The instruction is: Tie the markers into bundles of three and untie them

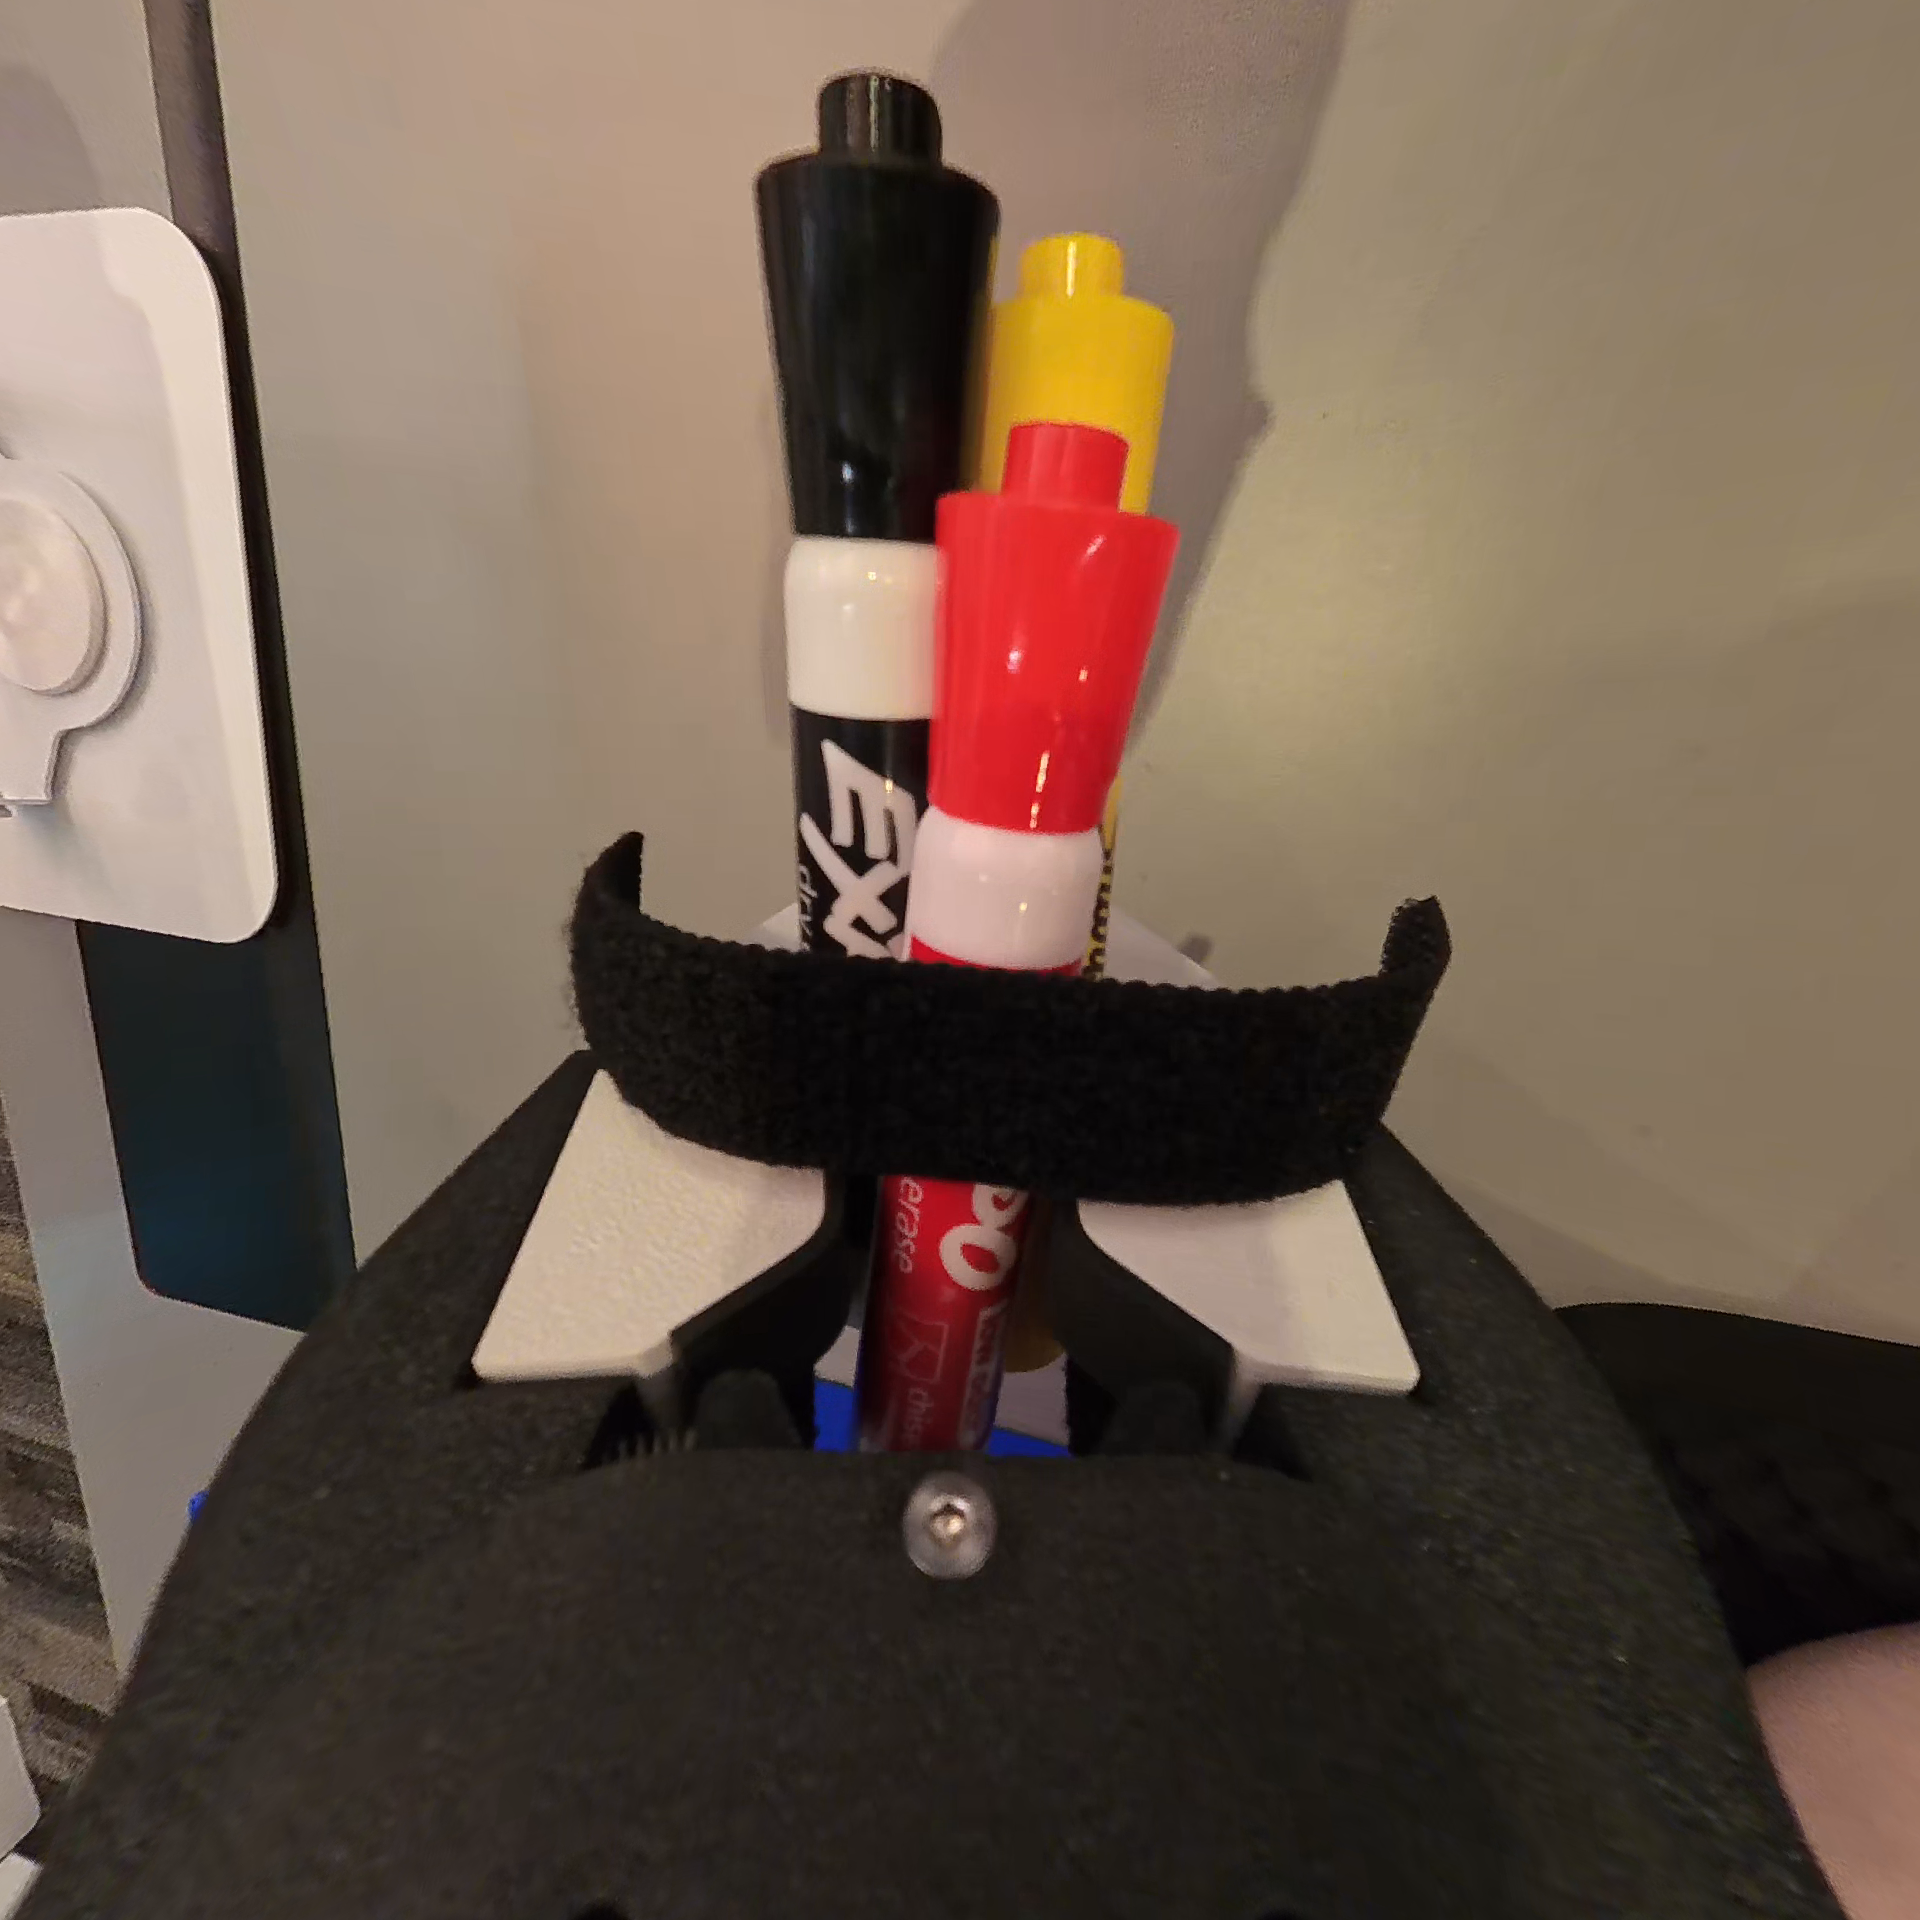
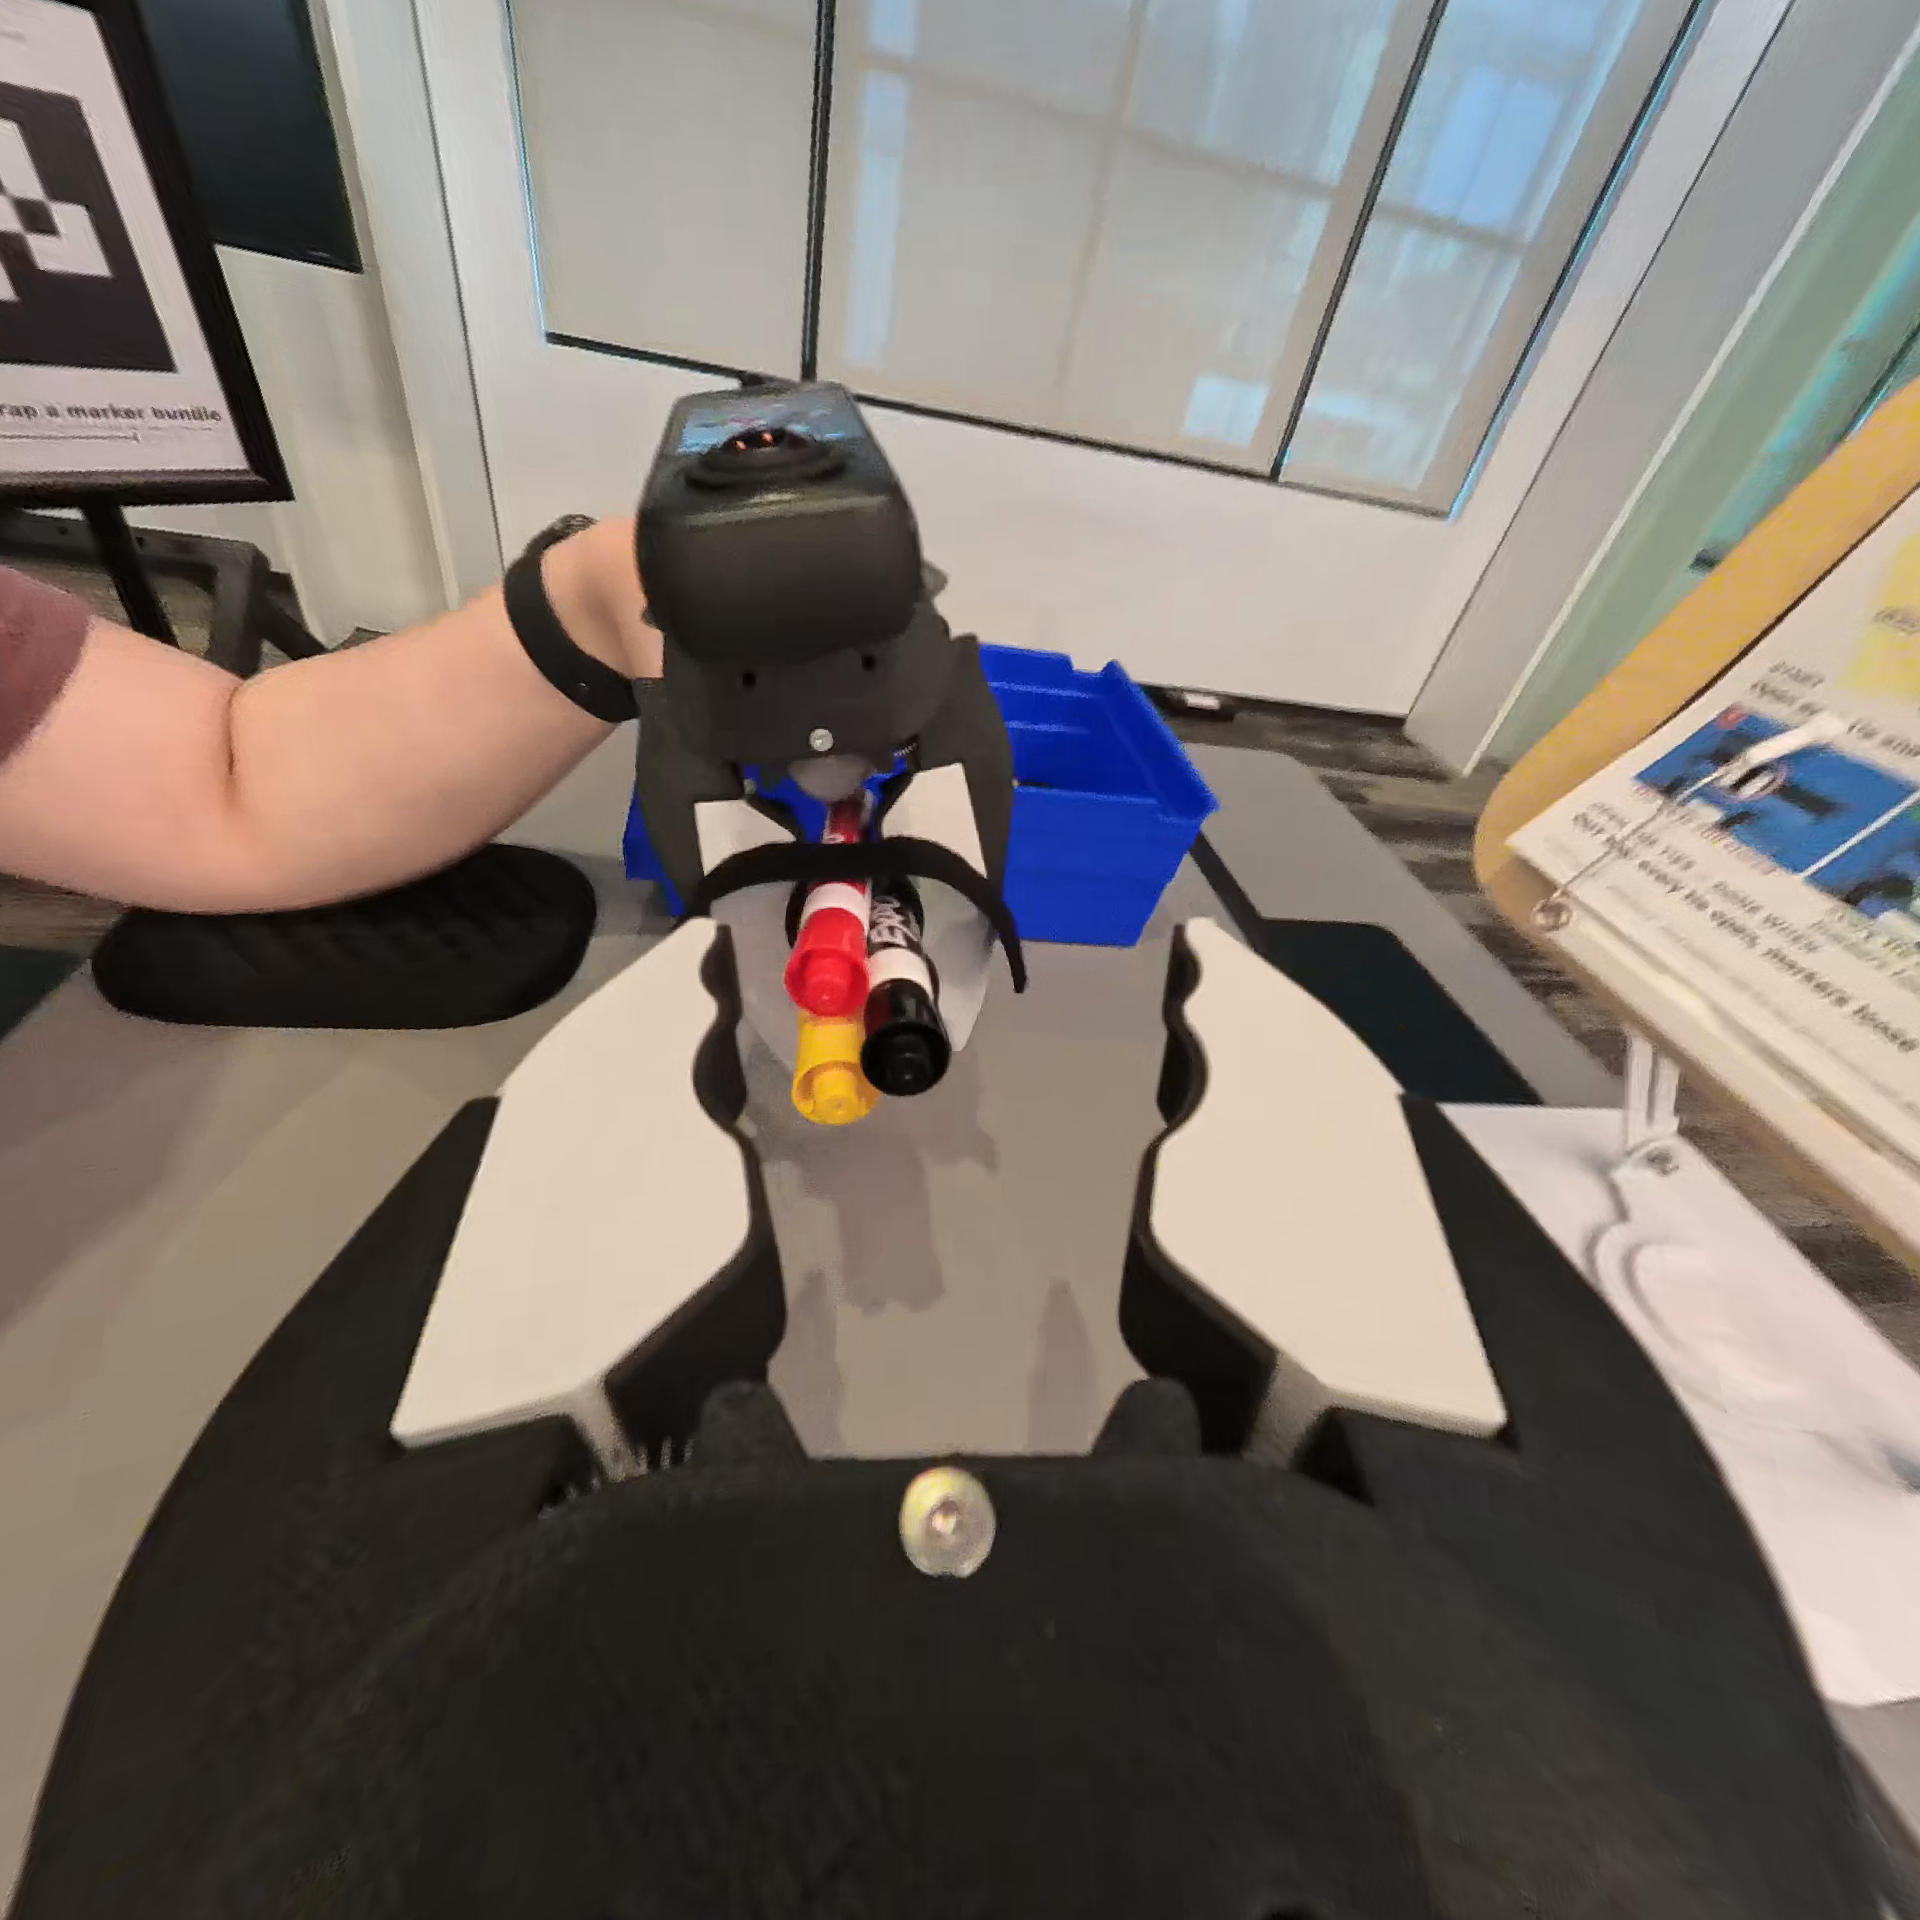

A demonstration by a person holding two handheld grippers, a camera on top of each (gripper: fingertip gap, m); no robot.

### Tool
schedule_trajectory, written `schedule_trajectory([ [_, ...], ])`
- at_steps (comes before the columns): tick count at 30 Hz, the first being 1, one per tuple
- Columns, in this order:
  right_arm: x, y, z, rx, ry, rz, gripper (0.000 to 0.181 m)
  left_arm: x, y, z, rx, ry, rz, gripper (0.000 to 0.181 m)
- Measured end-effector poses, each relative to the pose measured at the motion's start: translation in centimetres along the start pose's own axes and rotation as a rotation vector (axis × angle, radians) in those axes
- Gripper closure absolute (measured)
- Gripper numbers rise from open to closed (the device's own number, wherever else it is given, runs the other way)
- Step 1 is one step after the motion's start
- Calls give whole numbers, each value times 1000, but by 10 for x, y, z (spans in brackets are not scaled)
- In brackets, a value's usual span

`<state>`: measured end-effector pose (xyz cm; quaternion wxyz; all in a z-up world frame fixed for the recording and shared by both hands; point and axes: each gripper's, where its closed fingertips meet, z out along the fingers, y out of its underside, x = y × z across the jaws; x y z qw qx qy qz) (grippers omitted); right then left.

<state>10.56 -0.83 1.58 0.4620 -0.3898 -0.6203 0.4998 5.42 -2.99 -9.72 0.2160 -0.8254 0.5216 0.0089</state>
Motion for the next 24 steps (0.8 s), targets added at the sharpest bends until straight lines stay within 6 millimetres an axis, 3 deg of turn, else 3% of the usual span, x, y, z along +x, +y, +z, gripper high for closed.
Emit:
schedule_trajectory([
  [1,1,4,1,-18,1,23,101,0,0,0,-2,3,-1,139],
  [4,-4,22,8,-77,-29,53,128,3,6,3,-42,16,2,139],
  [6,-6,30,14,-94,-32,76,130,2,10,5,-67,6,5,139],
  [9,-9,23,17,-48,-56,159,141,3,12,6,-75,14,1,139],
  [12,5,2,8,85,1,143,144,4,17,6,-98,18,1,139],
  [14,6,4,-1,81,-31,97,169,3,19,6,-110,15,-5,139],
  [16,14,17,-4,0,-19,162,173,3,22,7,-126,14,-7,139],
  [19,9,30,-6,-76,-89,241,170,3,27,10,-156,17,-10,139],
  [22,16,47,-5,-151,-24,246,151,4,26,13,-159,25,-7,139],
  [24,23,55,-6,-190,34,269,151,5,25,13,-156,29,-4,139],
])
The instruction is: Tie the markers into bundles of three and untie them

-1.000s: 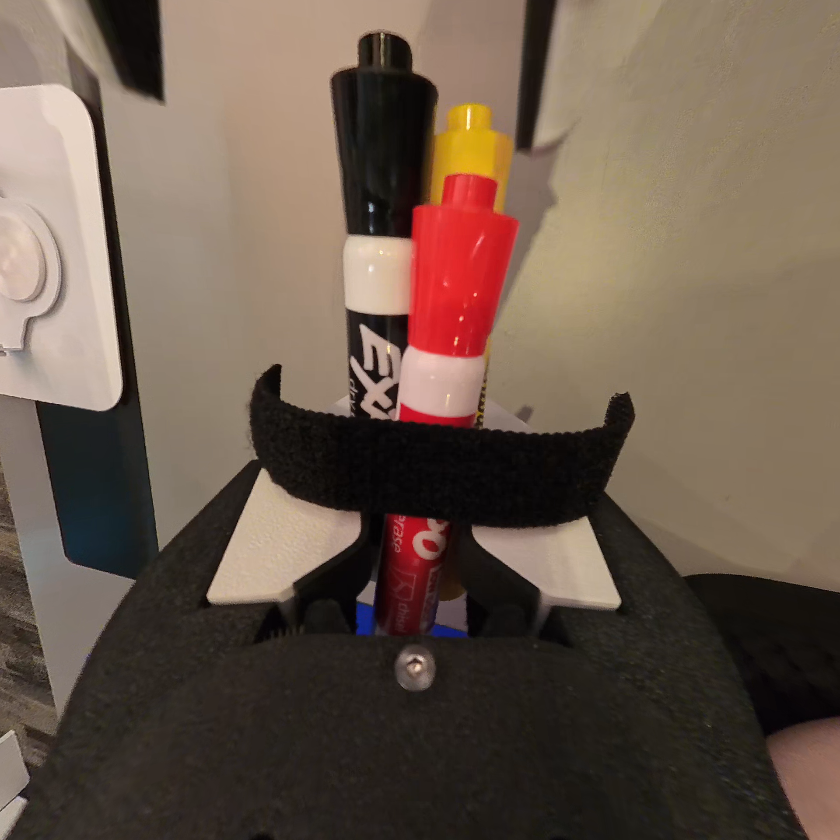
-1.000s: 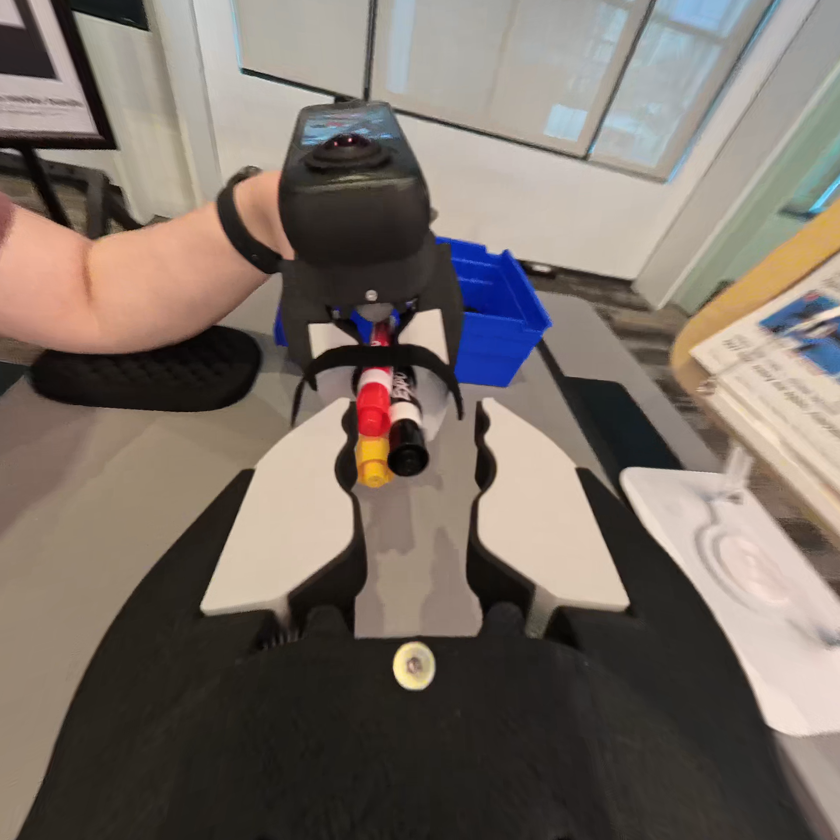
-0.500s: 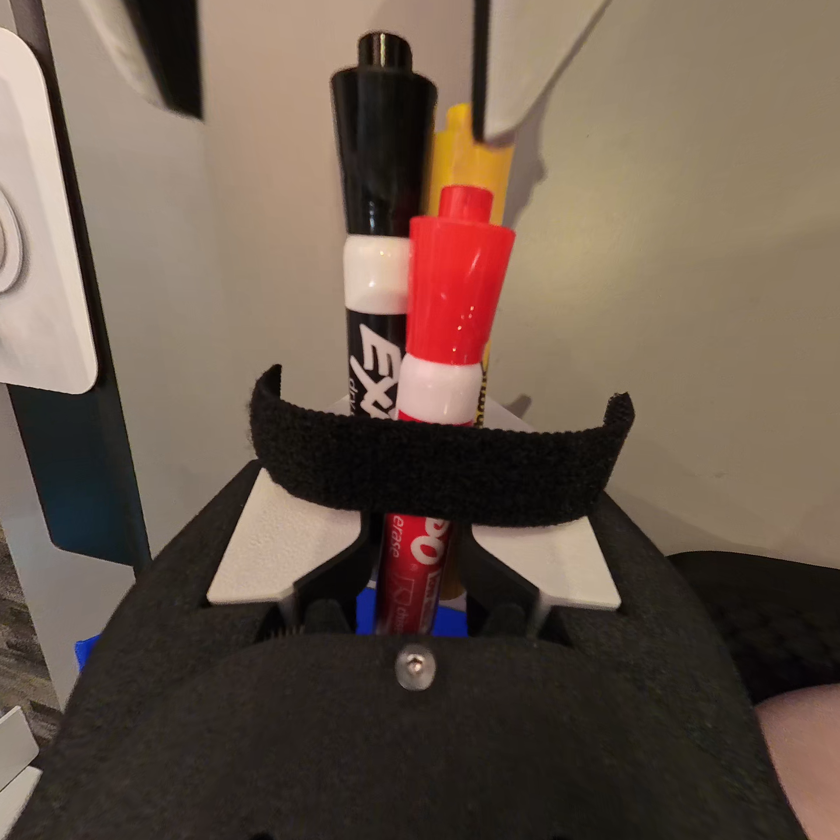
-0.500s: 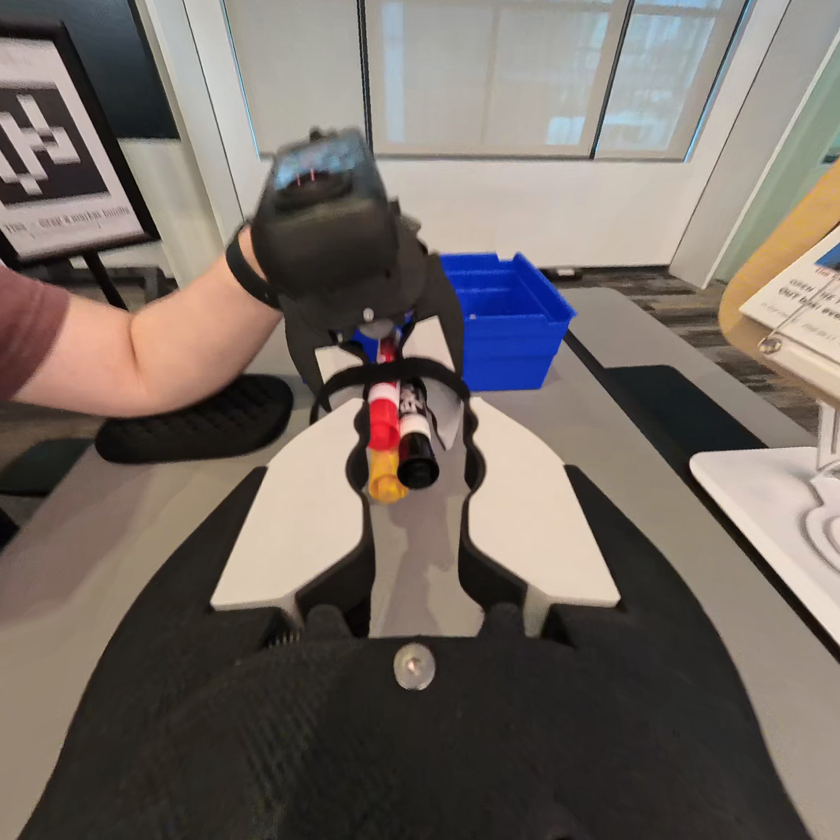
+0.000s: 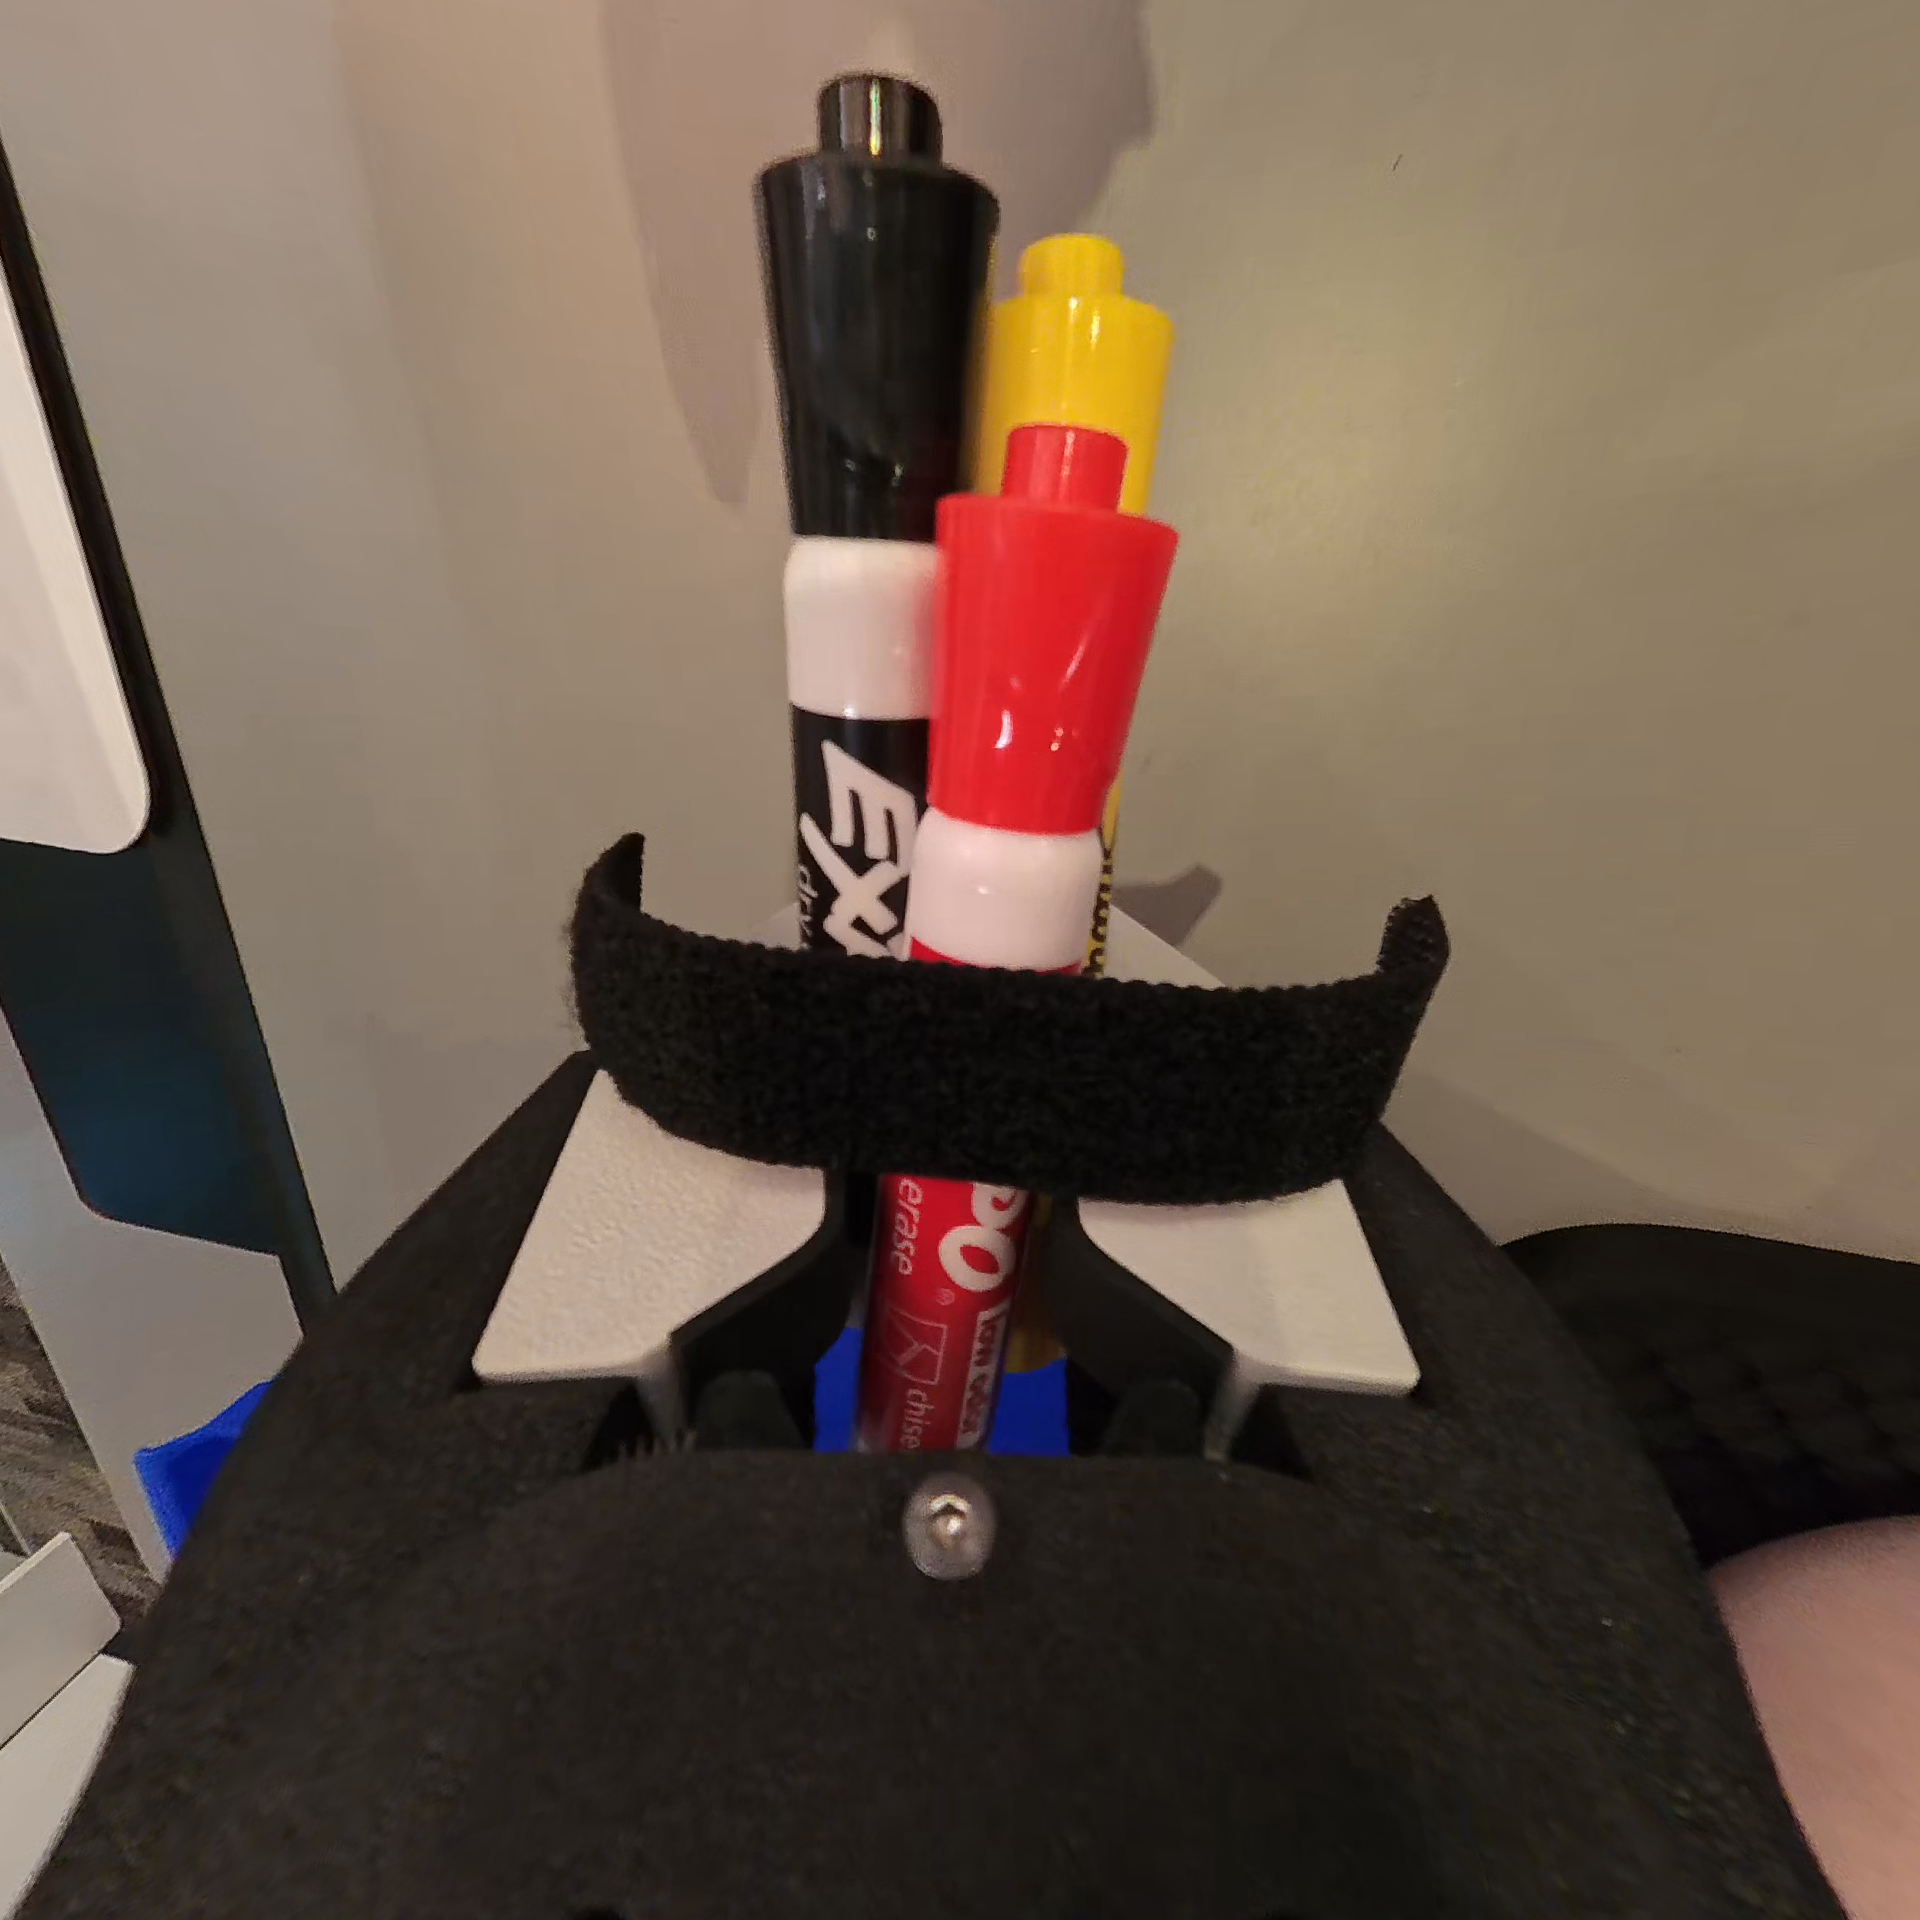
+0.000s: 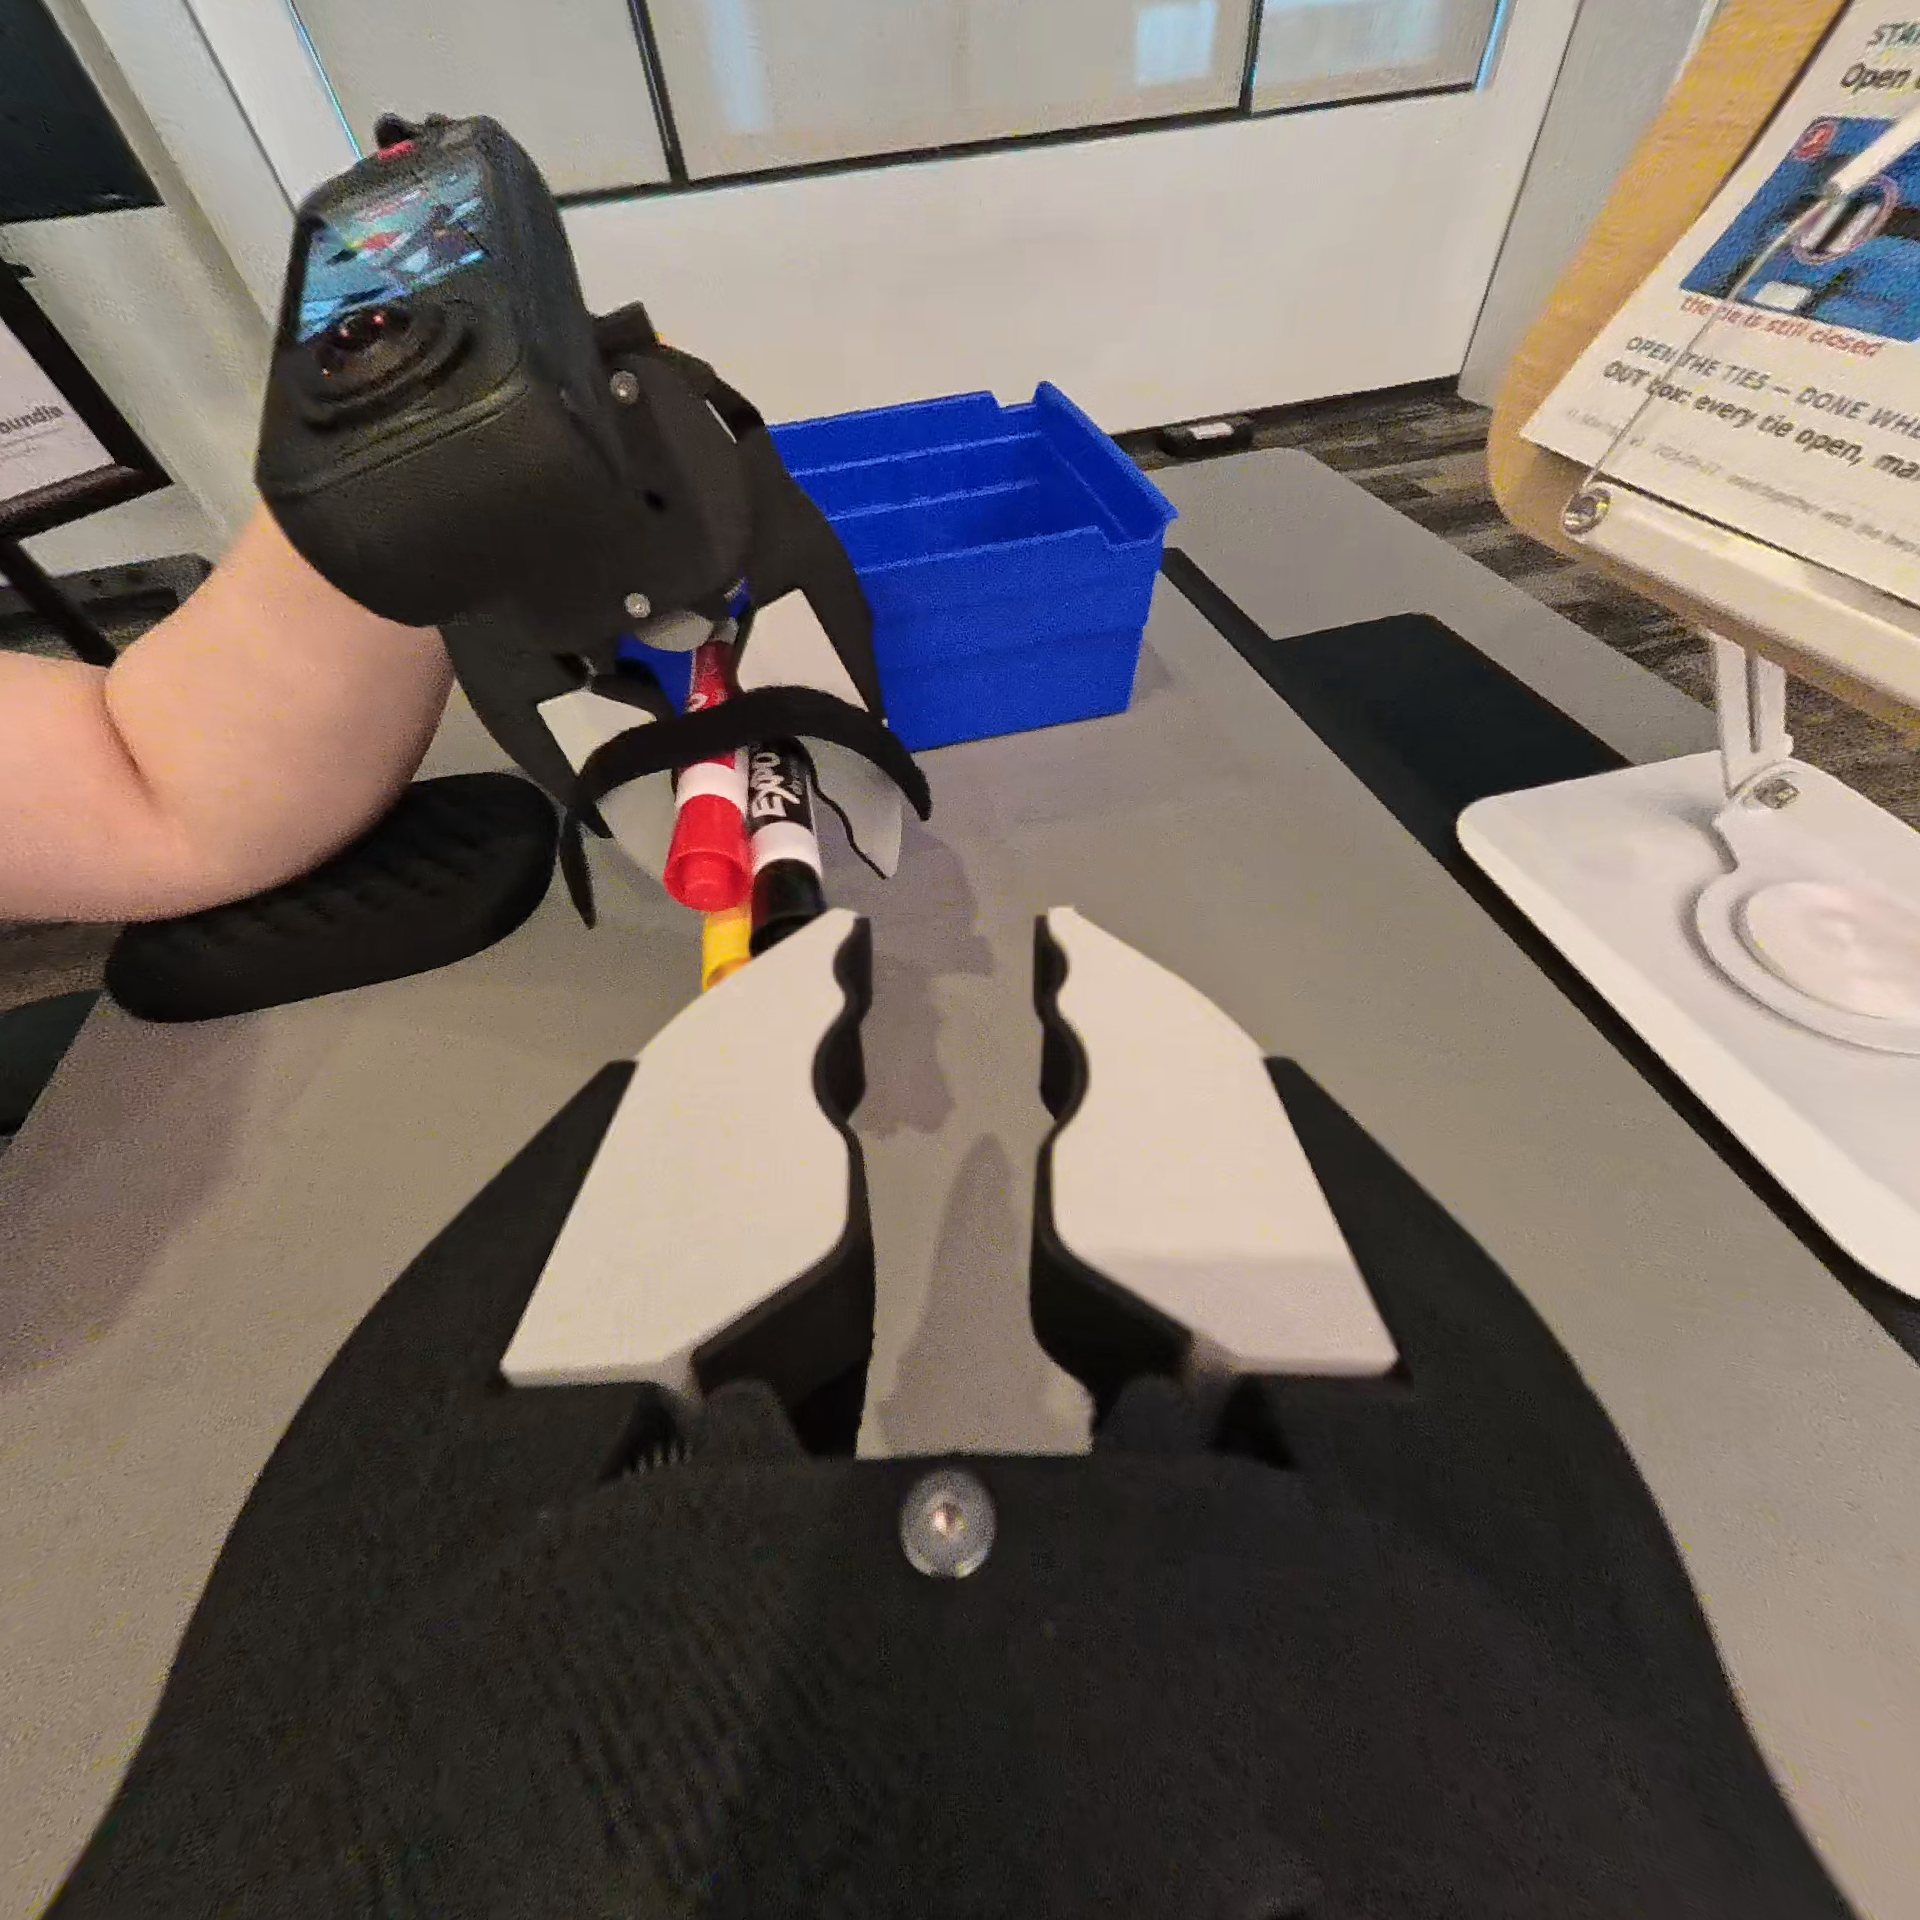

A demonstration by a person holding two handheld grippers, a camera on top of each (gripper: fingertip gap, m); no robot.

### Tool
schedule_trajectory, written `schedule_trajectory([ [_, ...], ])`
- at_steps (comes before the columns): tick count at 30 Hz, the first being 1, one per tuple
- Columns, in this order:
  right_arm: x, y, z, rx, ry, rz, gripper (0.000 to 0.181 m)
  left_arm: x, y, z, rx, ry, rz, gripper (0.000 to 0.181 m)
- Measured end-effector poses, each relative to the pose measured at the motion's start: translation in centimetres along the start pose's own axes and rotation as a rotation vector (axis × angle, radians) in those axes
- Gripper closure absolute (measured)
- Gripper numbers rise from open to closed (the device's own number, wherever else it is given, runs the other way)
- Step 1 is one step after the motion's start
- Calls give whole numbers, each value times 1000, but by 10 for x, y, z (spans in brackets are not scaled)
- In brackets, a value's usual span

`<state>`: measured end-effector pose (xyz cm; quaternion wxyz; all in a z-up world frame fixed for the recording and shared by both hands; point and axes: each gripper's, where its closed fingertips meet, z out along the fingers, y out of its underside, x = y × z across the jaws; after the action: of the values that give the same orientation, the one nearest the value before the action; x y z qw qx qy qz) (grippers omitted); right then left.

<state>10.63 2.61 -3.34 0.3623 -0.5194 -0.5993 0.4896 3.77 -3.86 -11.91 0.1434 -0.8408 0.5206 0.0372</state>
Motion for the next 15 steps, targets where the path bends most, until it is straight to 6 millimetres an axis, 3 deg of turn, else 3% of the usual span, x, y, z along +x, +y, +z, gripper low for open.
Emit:
schedule_trajectory([
  [1,-1,1,-1,-4,-5,-11,153,0,0,0,0,0,-1,139],
  [3,-7,-2,-4,8,-29,-111,180,0,0,0,2,4,-2,139],
  [6,-11,-20,-12,120,-11,-301,180,1,0,0,6,7,-5,139],
  [10,2,-18,-14,91,43,-258,179,2,0,0,0,10,-3,139],
  [13,12,2,-11,25,58,-124,158,2,1,1,-7,10,-5,139],
  [15,2,16,-4,-48,-55,-19,132,1,2,1,-12,8,-6,139],
])
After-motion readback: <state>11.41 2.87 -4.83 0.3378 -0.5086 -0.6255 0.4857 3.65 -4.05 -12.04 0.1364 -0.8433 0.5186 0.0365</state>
